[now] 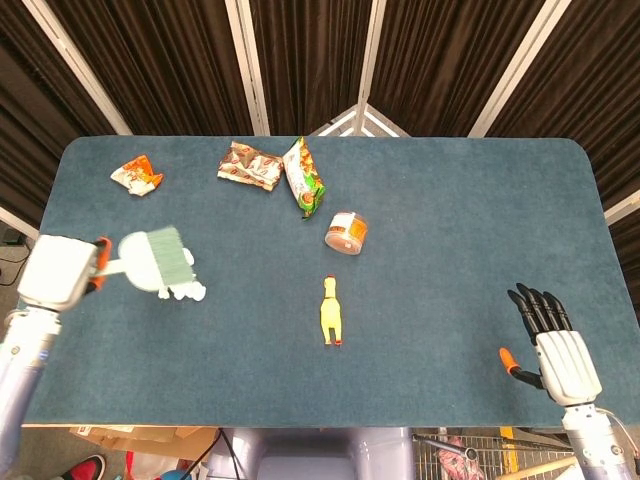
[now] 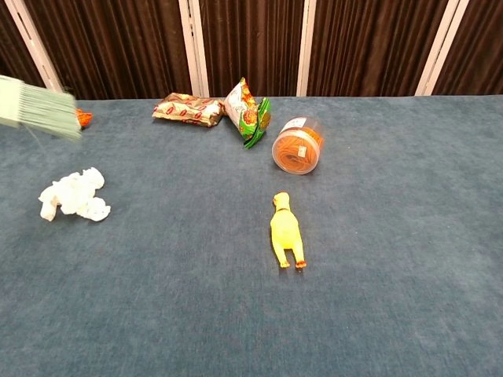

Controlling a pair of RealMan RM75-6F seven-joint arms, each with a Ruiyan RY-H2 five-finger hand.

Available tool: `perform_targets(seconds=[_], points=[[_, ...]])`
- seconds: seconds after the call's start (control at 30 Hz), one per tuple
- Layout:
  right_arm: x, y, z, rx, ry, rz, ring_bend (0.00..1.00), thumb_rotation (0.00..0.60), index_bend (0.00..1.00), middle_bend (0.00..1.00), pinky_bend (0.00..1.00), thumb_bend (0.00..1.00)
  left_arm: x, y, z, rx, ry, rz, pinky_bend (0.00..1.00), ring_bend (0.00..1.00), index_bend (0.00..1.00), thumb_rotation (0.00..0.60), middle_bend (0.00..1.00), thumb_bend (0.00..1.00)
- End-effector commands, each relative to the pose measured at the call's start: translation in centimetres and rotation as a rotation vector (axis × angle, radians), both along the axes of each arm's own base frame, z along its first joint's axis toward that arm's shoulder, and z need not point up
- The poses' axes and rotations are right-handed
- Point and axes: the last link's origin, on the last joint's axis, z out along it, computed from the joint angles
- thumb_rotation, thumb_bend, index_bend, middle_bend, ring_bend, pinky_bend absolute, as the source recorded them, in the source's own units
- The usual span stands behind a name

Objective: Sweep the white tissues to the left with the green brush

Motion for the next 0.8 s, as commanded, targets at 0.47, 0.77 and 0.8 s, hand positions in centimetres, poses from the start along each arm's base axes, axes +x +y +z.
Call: perform_targets(seconds=[0.47,0.77,0.8], points=[[-0.2,-0.1,0.2,-0.006,-0.002,-0.005,0.00,0.600,0.00,0.00,0.00,0.34,2.7,-5.2,-12.6,-0.261,-0.096,-0.112,0.94,0.94,0.52,0.600,0.77,0.53],[-0.3,-0.1,0.3,-0.011,-0.005,-0.012,0.00,0.600,0.00,0.00,0.00,0.34,-0.3,-7.9,-11.3,-0.324,0.002,0.010,0.35,0.32,0.10,0.600,0.19,0.05],[-0.3,-0.1,0.3,-0.010,-0.006,-0.012,0.00,0.600,0.00,0.00,0.00,0.34,-0.7,-8.4,-10.7,-0.326,0.013,0.034,0.30,0.26,0.08,0.600,0.16,0.04]])
